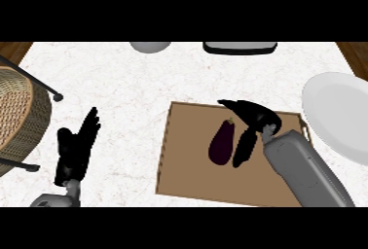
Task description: Pick the eggplant from the tray and place it in the plate
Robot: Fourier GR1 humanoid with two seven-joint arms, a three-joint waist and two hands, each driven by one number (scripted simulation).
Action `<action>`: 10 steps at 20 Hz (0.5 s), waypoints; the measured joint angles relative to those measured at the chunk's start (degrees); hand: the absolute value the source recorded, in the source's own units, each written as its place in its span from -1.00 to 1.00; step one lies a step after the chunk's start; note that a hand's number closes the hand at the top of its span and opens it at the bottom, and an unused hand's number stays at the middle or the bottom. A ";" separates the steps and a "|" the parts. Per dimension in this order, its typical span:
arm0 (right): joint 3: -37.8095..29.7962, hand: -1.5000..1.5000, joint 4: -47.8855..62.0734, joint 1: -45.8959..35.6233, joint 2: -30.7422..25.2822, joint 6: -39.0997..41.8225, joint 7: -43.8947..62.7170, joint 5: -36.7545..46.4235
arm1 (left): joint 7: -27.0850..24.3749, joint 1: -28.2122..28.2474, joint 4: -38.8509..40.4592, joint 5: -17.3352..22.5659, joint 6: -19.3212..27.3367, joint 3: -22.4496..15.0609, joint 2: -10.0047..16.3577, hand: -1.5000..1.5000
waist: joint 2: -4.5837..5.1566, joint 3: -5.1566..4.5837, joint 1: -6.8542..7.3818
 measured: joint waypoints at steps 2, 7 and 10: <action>-0.79 -1.00 -0.56 0.42 1.42 0.81 0.79 1.09 | 0.43 0.61 -1.09 -0.54 -0.39 0.23 -0.50 0.00 | -0.01 0.00 -0.01; -2.40 -1.00 1.72 0.88 4.34 1.24 -0.70 4.26 | 0.39 1.66 -1.45 -2.52 -0.69 0.51 -2.00 0.00 | 0.00 0.00 -0.01; -3.25 -1.00 2.34 1.97 4.56 1.45 -2.23 6.25 | 0.06 -0.14 0.54 -2.29 -1.98 2.39 -2.10 0.00 | 0.00 -0.01 -0.07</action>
